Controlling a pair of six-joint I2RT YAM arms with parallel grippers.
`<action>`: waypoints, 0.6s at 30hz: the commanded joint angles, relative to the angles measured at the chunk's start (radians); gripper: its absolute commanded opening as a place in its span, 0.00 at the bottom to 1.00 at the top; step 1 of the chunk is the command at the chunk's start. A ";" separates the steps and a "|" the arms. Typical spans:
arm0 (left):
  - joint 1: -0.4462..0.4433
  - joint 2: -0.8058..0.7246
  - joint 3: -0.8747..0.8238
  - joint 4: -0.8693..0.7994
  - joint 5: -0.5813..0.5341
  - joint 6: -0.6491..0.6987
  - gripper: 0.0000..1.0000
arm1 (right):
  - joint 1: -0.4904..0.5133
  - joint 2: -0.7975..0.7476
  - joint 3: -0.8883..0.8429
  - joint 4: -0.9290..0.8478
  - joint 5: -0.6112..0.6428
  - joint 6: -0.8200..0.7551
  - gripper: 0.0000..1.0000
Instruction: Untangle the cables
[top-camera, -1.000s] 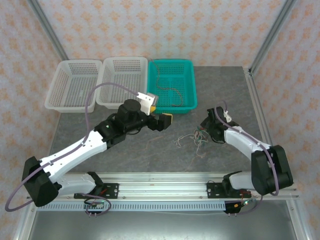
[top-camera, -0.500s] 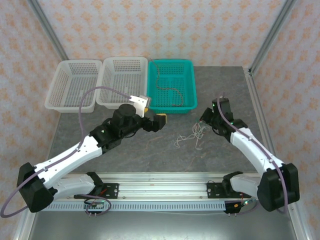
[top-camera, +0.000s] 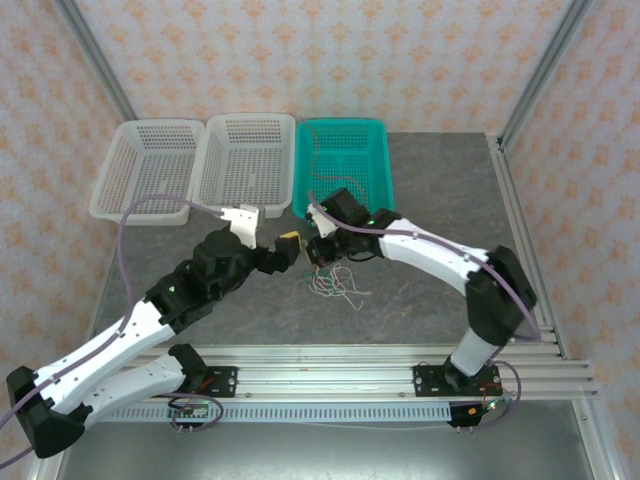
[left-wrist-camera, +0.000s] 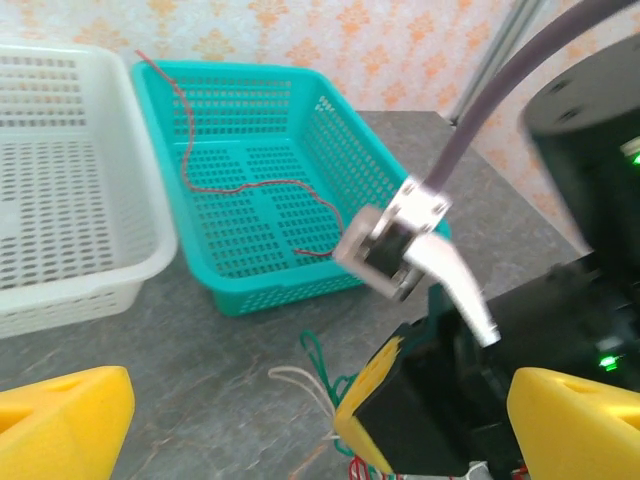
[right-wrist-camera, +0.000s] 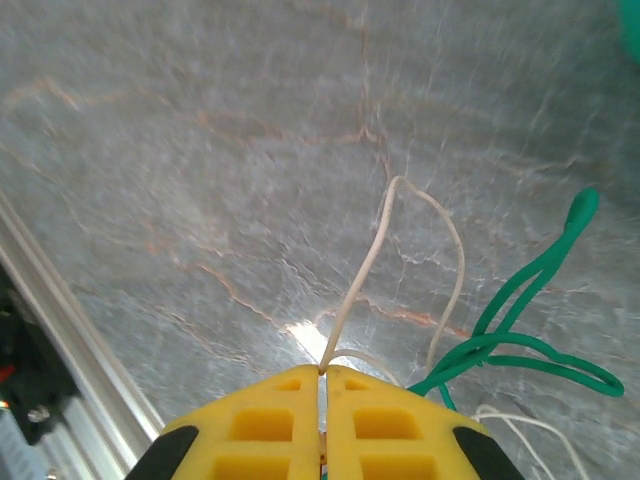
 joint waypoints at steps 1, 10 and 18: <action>-0.006 -0.049 -0.039 -0.061 -0.093 0.003 0.96 | 0.041 0.096 0.064 0.012 0.021 -0.061 0.06; -0.006 -0.021 -0.031 -0.099 -0.103 0.019 0.96 | 0.034 0.024 0.081 0.030 0.056 0.013 0.50; -0.003 0.156 0.080 -0.197 -0.061 0.012 0.86 | -0.079 -0.343 -0.279 0.312 0.306 0.266 0.63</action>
